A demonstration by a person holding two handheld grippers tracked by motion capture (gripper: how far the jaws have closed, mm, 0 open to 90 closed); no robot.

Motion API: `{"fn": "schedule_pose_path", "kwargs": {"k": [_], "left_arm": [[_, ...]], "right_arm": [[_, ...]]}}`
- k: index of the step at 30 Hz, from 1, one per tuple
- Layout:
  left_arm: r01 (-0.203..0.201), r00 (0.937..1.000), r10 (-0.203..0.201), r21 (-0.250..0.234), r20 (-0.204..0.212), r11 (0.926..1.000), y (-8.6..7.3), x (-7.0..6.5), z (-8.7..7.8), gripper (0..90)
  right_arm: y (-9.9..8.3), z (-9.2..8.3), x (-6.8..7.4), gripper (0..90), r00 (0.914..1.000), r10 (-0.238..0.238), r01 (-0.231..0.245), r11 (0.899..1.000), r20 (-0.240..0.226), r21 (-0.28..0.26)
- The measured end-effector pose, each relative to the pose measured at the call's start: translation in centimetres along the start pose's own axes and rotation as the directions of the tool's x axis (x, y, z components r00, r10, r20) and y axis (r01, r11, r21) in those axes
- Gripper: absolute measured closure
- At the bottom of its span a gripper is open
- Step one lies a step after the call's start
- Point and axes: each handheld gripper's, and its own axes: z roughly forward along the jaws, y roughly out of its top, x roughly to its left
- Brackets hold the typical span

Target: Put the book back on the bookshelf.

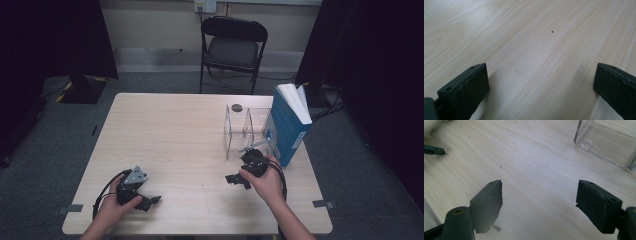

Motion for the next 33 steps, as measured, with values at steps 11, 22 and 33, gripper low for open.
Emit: {"fn": "schedule_pose_path", "kwargs": {"k": [11,22,33], "left_arm": [[0.0,1.0,0.0,0.0,0.001,1.0,0.0,0.0,0.0,0.0],[-0.001,1.0,0.001,0.0,0.0,1.0,0.0,0.0,0.0,0.0],[-0.001,1.0,0.001,0.001,0.0,1.0,0.0,0.0,0.0,0.0]], "right_arm": [[-0.4,1.6,0.5,20.8,0.9999,-0.008,0.008,1.0,-0.01,0.009],[-1.1,3.3,1.0,20.7,0.9996,-0.018,0.019,0.999,-0.021,0.029],[-1.8,4.6,1.3,20.8,0.9984,-0.056,0.056,0.997,-0.003,0.045]]}}
